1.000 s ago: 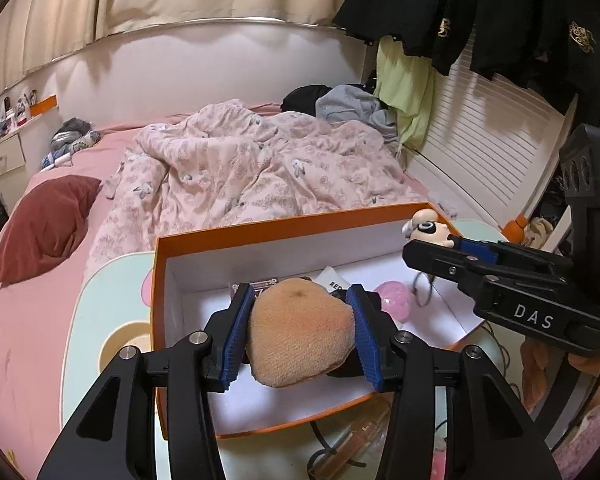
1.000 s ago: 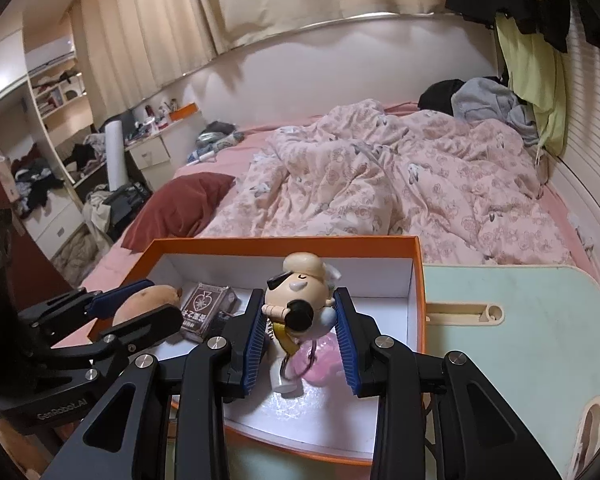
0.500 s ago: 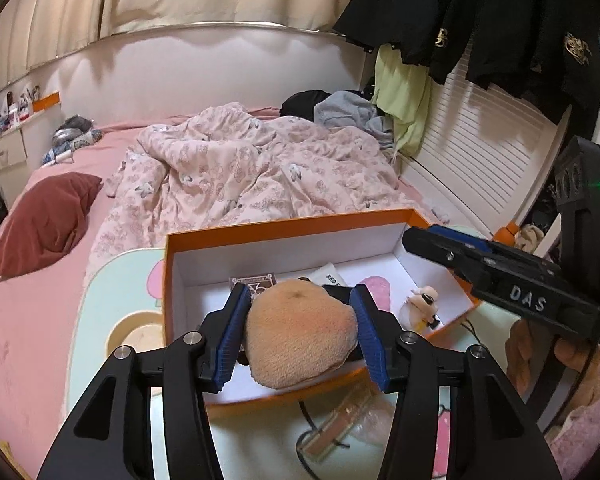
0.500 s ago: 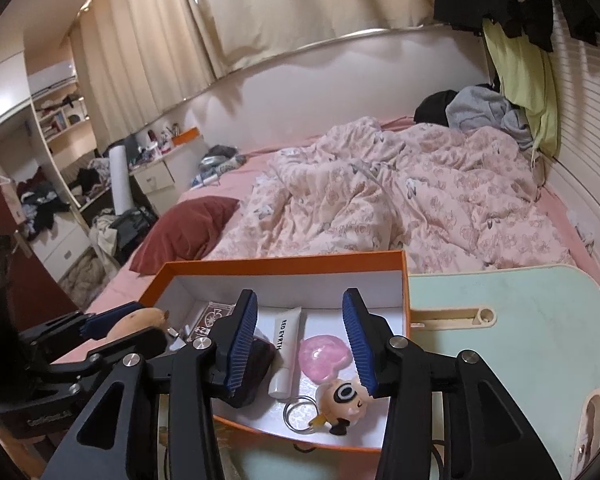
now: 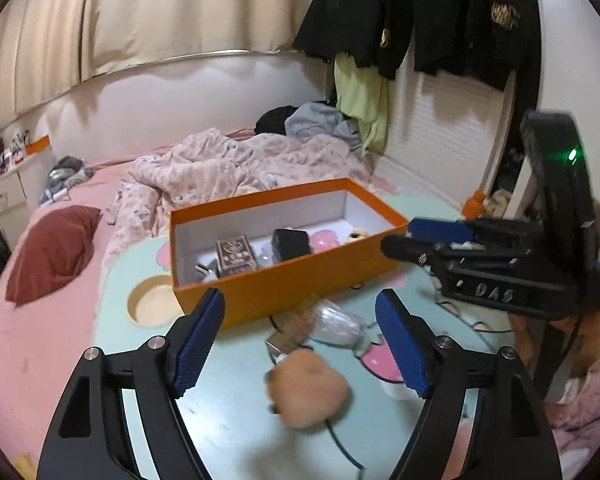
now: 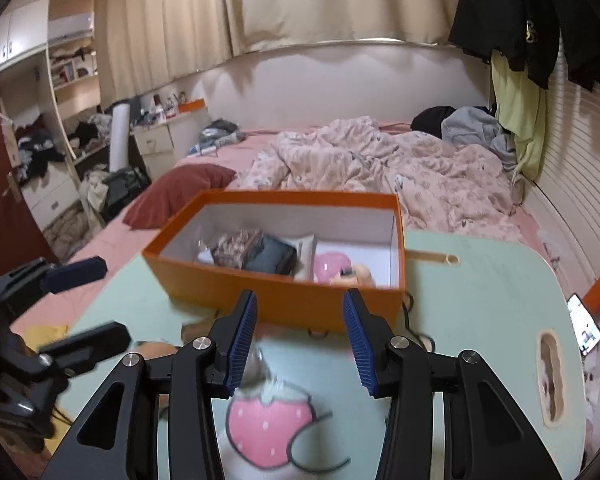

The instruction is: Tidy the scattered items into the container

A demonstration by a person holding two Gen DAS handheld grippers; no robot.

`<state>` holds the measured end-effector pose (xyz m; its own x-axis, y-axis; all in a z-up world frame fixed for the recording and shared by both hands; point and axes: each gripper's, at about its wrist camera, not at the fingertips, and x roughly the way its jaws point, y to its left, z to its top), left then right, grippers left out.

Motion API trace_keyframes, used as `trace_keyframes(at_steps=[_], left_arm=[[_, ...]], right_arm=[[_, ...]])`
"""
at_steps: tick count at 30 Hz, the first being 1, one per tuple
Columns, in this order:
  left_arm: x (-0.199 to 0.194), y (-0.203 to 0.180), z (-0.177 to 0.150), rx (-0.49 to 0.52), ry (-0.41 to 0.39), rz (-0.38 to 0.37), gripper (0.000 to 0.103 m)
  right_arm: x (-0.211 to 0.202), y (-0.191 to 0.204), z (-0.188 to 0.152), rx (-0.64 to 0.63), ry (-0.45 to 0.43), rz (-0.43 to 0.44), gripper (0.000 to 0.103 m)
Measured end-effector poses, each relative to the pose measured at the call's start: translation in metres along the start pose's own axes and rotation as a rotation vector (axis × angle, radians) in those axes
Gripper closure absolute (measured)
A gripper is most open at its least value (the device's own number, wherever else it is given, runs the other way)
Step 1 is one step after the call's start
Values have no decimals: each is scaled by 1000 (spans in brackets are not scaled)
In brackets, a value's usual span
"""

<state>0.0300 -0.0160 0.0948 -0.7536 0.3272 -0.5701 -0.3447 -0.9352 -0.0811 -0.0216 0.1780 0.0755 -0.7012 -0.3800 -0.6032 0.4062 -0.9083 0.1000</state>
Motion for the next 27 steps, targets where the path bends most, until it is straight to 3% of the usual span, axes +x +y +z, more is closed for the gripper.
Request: trace_keyframes(at_steps=[9,14,19,21,22,24,27], left_arm=[[-2,-11,-28,20,46,4,25],[30,3,-42,-21,149,22,25],[50,0,-46,-27,195,-42,25],[58,-2,-50,-26,237,-44,43],[58,-4,-51,-8,228,-1,53],[56,-6,-51,11,232,8,54],[38,-14,-32,96,151,58,54]], right_arm=[[1,0,-32,-8,62,-24,59],[1,-4,-33,9,63,-9,59],[-4,-9,-32,30,51,-12,59],[-6,-12,-31,46,45,-11,59],[-7,-14,-30,53,42,-11,59],[-8,-18,-29,61,36,-13,59],[-8,-20,-27,67,33,-15,59]])
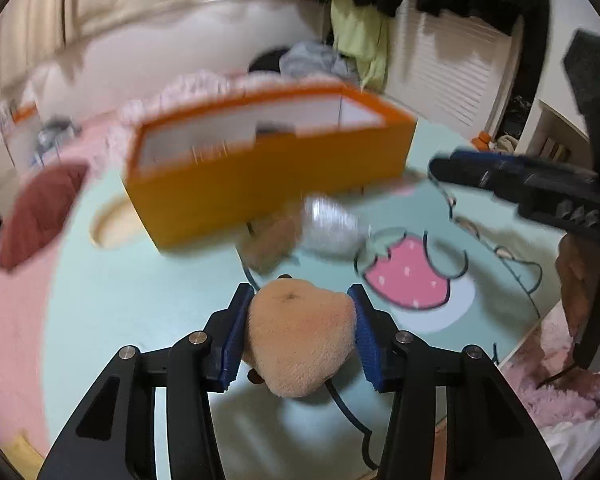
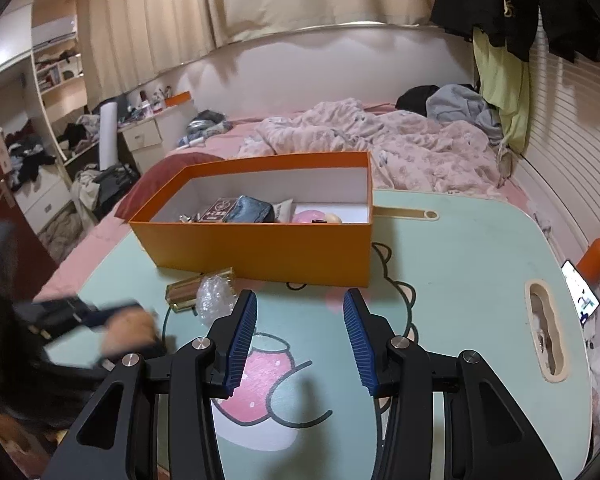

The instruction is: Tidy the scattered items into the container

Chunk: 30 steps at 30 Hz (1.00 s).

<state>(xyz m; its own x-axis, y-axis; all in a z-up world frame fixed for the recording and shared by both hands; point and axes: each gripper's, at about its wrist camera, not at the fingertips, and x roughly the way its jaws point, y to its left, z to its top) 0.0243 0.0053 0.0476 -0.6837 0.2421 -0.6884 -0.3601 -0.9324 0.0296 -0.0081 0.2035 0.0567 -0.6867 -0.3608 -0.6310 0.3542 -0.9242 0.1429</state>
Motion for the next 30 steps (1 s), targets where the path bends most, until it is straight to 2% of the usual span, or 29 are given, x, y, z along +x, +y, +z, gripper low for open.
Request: trace_keyframes(at_steps=[2,5,10,15,18,22,24,27,30], left_arm=[[-16,2,22,25,-70,25,54],[-25,21,64,-34,-166,23,53],[10,56,111,-159,-159,6,53],[61,71,116,-243,-46,-49,53],[73,70,115,-258,-18,-42,53],[84,75,113,-300,26,-1,30],[78,80,109,-336,-8,2,29],[57,86,105,-376,-76,-35,29],[35,85,102,-358,-107,-28,29]], right_arm=[[1,0,0,8,4,5,59],[3,2,-2,2,10,9,59],[7,6,-6,-16,19,-2,59],[8,1,-9,-2,27,3,59],[9,-1,-9,7,30,6,59],[10,-2,-10,14,37,22,59],[11,-1,-11,10,39,24,59],[11,1,-12,10,44,28,59],[12,2,-13,11,46,33,59]])
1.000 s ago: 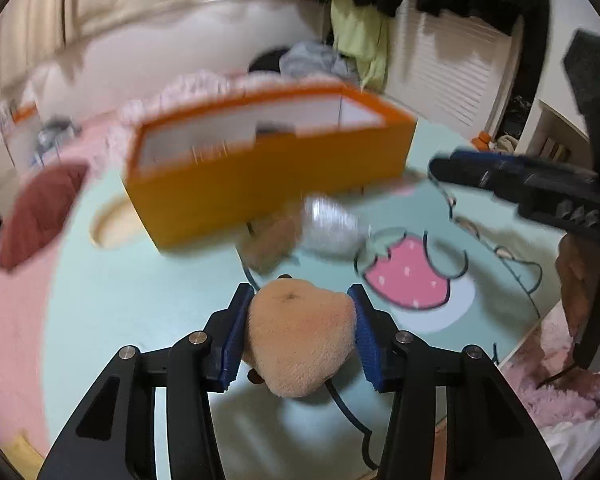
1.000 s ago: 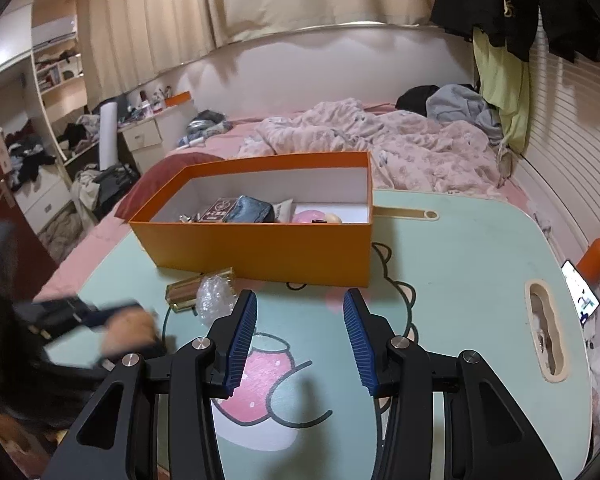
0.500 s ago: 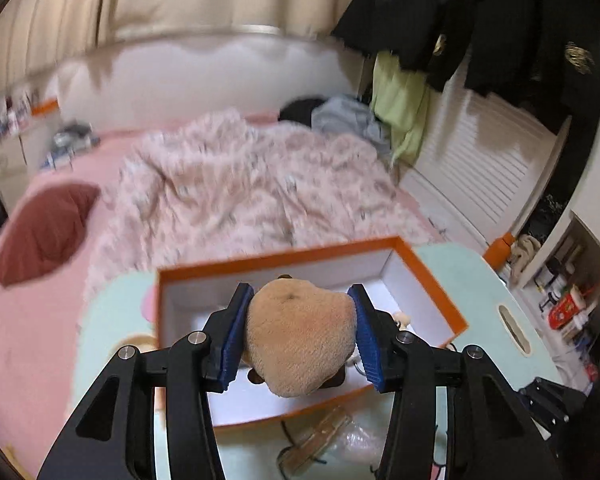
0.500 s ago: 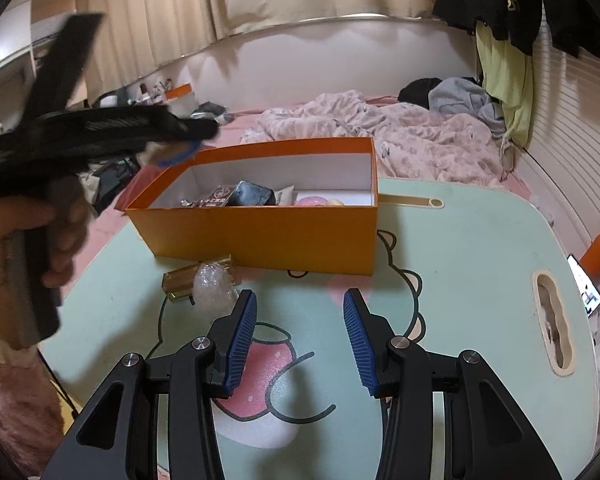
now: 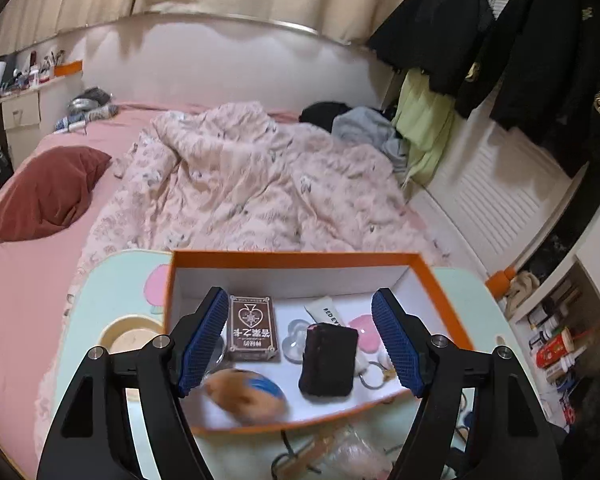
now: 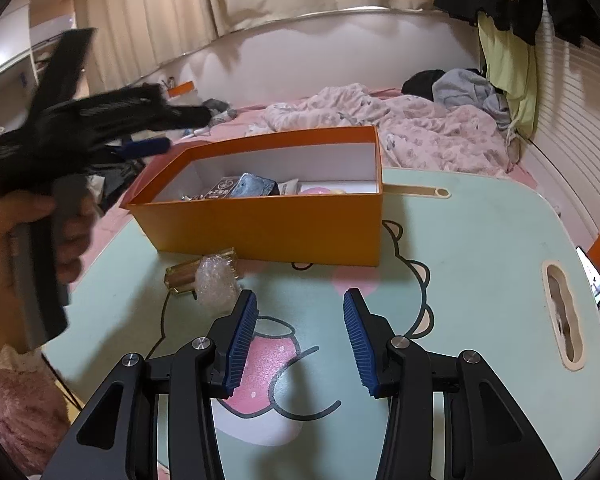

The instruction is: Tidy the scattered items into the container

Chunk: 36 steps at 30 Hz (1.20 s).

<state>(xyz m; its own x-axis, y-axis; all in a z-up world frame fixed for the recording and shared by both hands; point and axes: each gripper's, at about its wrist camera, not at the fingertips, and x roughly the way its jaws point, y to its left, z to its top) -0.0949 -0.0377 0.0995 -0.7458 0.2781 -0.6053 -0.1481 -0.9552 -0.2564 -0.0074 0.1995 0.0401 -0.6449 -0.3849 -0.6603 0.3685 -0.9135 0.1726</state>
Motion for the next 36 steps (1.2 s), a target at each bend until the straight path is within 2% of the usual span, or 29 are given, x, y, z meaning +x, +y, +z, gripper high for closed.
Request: trace_keyframes(at_steps=[3,5,6,8,10,12,16,20,23,24,25,26,30,33,36], left_arm=[[-26,-4,-13,59,-23,-11,28],[-40,-2,-32,101,3,-79,22],[-46,1,-43,112,19,-100,22],[-56,8,-62,102,16,-80,22],[-64,17,-84,77,-8,-12,22],[-62,25,-104,64,11,33,22],[-49,39,-118,30,84,22,22],[-42,45,-124,8,80,68,22],[-35,45,-131,5,102,55,22],[-35,45,-132,9,107,55,22],[-37,44,-132,18,101,63,22],[-40,42,-132,32,86,74,22],[-43,37,-130,45,66,67,22],[-43,33,-128,43,62,51,22],[-44,22,-126,84,51,28,22]], right_arm=[[0,1,0,-1,4,13,59],[-1,1,-1,-6,10,54,58],[0,3,-2,-15,19,89,54],[3,9,-4,-36,44,165,49],[8,17,-5,-52,61,187,49],[15,29,-5,-87,76,171,49],[32,47,2,-154,98,128,49],[50,51,10,-161,123,92,49],[65,53,12,-181,142,63,49],[68,53,12,-184,142,55,54],[71,53,10,-184,148,56,69],[73,52,10,-184,153,62,75],[64,39,8,-143,153,118,77],[50,25,4,-115,127,109,77],[37,7,1,-87,106,72,77]])
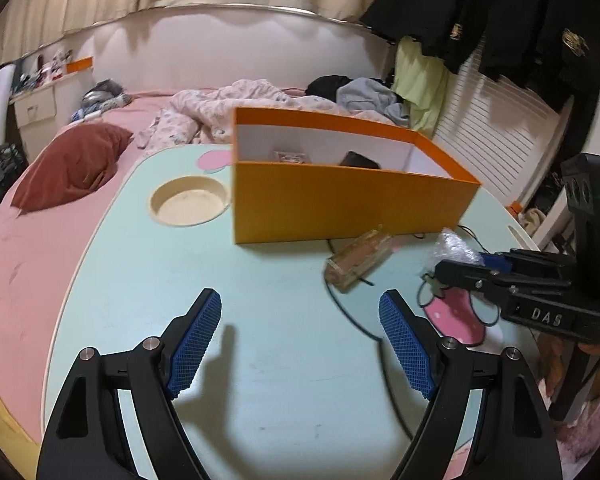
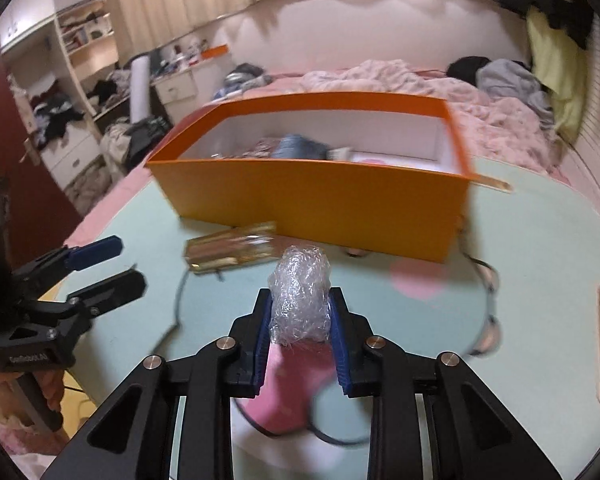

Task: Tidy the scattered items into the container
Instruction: 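Grasp the bubble-wrapped item with the right tool and lift, then grasp the gold tube with the left tool while the right tool holds the bubble-wrapped item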

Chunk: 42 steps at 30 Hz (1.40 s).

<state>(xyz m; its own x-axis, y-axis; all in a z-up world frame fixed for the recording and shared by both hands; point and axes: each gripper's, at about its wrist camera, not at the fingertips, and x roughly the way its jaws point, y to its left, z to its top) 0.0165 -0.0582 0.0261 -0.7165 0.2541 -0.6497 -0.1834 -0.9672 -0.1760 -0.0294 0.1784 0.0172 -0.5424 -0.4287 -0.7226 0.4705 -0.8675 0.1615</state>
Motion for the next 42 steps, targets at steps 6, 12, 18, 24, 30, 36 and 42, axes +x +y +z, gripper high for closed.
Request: trace_keyframes(at_steps=[6,12,18,24,30,36,42], left_arm=[[15,-27,12,121,38,-81,22],[41,-50,25,272,136,-77,22],[53,-49,34,191,172,-157,22],[47,-65,20,235,208,-192,56],[37,-68,37,223,101,-115,54],[75,-64,49,213,193,-149,50],[62,-74,34,271,214,-151,59]], right_arm=[[-11,-33,-4,77,-48,-21,77],[-17,-40,-6,103,-75,37,77],[-17,-43,-7,126,-76,78,77],[-17,-44,-7,130,-81,88,77],[-16,-48,-6,138,-84,89,77],[-16,-52,-5,137,-82,93,77],[-17,-54,-4,141,-83,98,77]])
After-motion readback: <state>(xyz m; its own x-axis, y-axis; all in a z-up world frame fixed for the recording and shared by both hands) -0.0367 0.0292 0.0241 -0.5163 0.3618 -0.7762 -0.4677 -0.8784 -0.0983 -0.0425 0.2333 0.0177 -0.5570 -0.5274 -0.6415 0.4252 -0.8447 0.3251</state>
